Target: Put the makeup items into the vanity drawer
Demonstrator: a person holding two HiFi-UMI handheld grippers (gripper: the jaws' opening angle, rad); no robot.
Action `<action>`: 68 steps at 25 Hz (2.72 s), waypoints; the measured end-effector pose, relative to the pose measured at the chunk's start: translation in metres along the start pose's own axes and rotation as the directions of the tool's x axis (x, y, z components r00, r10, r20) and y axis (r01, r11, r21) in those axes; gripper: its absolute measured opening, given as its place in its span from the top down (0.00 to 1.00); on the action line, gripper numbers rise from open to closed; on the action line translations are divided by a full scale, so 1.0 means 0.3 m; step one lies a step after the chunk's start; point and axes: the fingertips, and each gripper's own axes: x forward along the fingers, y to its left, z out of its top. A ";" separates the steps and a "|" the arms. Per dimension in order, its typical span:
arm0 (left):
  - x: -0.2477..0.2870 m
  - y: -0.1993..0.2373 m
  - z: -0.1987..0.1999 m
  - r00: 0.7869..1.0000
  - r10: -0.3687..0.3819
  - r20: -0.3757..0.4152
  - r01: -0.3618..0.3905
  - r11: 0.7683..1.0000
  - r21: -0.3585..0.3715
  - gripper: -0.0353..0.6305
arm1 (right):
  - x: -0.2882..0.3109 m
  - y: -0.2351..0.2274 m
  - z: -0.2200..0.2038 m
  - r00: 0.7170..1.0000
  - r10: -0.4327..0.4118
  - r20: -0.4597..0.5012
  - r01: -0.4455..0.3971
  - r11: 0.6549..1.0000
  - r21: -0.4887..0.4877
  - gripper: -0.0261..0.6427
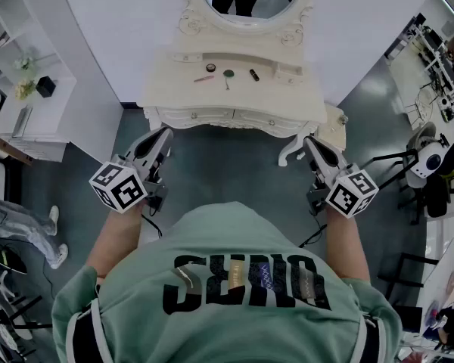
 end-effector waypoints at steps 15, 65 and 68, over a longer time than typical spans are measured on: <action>0.060 -0.004 -0.002 1.000 0.009 -0.003 -0.009 1.000 0.006 0.95 | 0.002 -0.076 0.007 1.000 -0.009 0.008 0.009 1.000 0.002 0.95; 1.292 0.917 0.136 0.975 -0.129 -0.182 0.126 0.992 -0.031 0.95 | 1.371 -0.804 0.082 0.976 0.097 -0.193 -0.105 0.994 -0.035 0.95; 1.331 0.929 0.075 0.984 -0.063 -0.169 0.051 0.996 -0.073 0.95 | 1.398 -0.860 0.023 0.943 0.162 -0.289 -0.184 0.981 -0.051 0.95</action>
